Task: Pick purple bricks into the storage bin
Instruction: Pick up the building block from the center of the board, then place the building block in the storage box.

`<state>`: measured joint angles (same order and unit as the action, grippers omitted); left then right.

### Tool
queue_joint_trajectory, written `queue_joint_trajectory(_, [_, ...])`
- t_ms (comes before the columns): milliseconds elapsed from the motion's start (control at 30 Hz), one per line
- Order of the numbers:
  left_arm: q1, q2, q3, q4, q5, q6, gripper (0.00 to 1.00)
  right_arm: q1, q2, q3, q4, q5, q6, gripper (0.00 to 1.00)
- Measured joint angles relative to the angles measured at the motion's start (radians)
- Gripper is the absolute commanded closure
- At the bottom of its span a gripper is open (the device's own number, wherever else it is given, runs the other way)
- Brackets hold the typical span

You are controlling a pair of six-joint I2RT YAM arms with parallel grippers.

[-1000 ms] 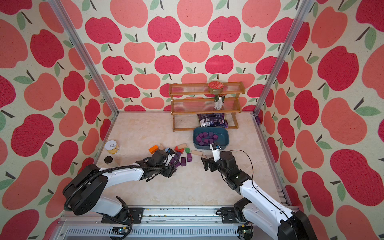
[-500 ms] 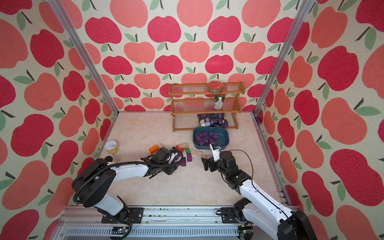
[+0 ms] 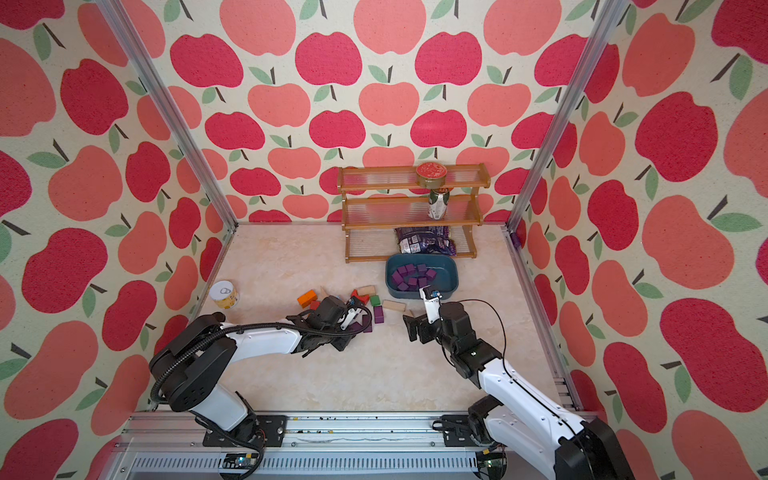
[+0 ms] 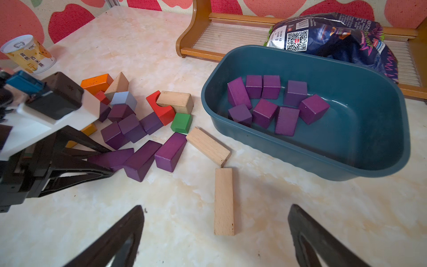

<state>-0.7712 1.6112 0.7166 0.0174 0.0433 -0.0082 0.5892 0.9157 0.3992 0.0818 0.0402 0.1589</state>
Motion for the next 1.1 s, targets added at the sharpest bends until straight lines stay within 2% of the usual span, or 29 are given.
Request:
queue_joint_trajectory(400, [-0.015, -0.068, 0.025, -0.060, -0.018, -0.005, 0.71, 0.000, 0.000, 0.000, 0.000, 0.016, 0.000, 0.01])
queue_joint_trajectory(767, [-0.015, -0.084, 0.186, -0.122, -0.019, -0.008, 0.71, 0.000, -0.001, -0.021, 0.016, 0.041, 0.008, 0.01])
queue_joint_trajectory(1100, [-0.016, 0.055, 0.402, -0.156, -0.009, 0.000, 0.71, 0.000, -0.006, -0.037, 0.030, 0.068, 0.011, 0.01])
